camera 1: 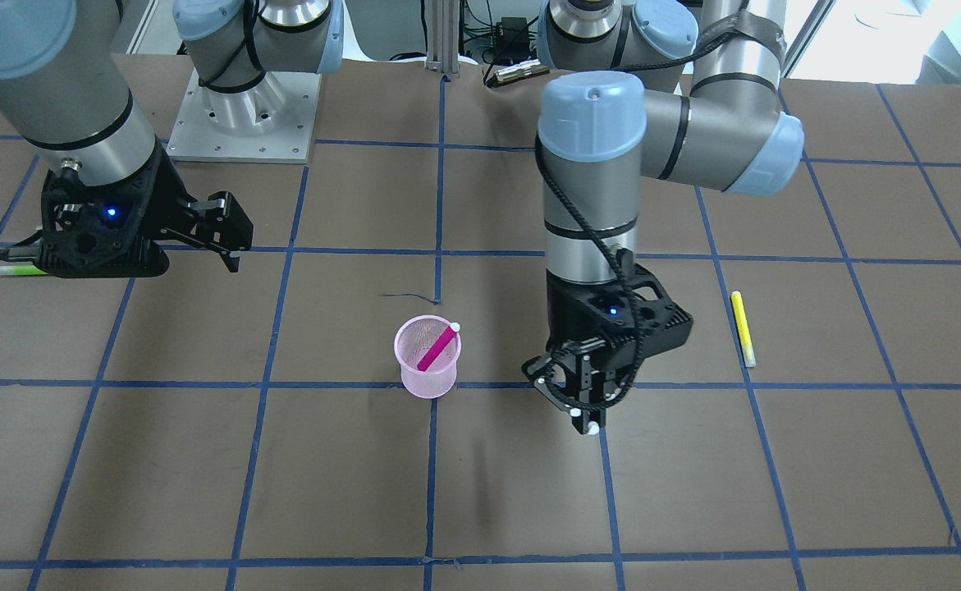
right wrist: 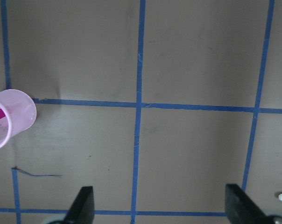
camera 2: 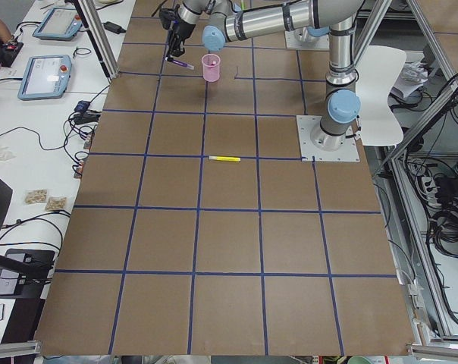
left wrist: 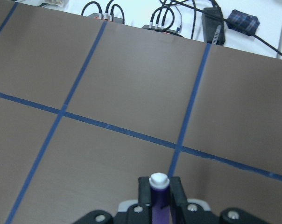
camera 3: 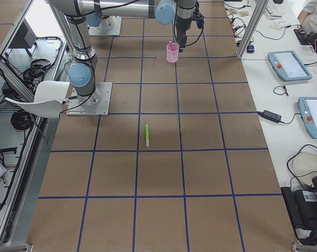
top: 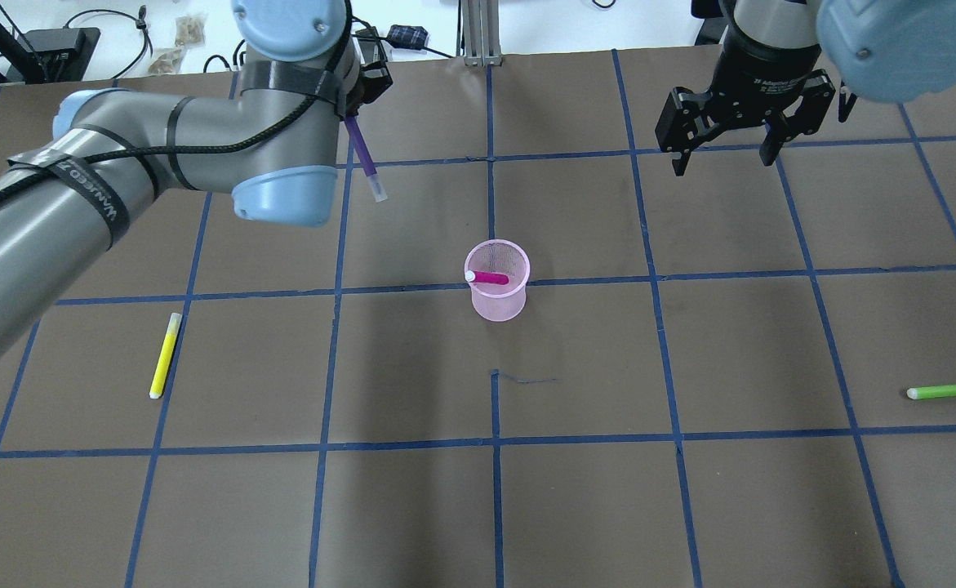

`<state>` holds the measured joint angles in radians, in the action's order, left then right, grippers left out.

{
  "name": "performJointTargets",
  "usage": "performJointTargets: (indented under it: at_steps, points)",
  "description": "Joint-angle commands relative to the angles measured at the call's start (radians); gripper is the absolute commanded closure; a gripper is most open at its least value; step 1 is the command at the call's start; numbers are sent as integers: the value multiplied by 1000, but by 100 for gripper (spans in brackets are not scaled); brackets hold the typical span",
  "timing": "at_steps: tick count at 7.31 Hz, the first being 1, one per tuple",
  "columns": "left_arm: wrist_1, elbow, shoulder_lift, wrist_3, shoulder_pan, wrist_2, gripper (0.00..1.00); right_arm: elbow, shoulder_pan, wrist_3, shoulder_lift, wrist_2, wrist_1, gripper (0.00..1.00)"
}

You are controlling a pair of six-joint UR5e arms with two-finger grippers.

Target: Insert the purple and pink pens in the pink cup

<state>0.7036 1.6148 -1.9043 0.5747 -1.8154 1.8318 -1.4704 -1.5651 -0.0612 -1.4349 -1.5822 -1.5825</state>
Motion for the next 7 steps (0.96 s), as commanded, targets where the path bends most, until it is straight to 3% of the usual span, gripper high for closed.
performJointTargets:
  at_steps: [1, 7]
  points:
    - [-1, 23, -7, 172, -102, 26, 100, 47, 2, -2, -4, 19, 28, 0]
    - [-85, 108, -45, 272, -222, 89, 100, 33, 2, 0, -13, 8, 62, 0]
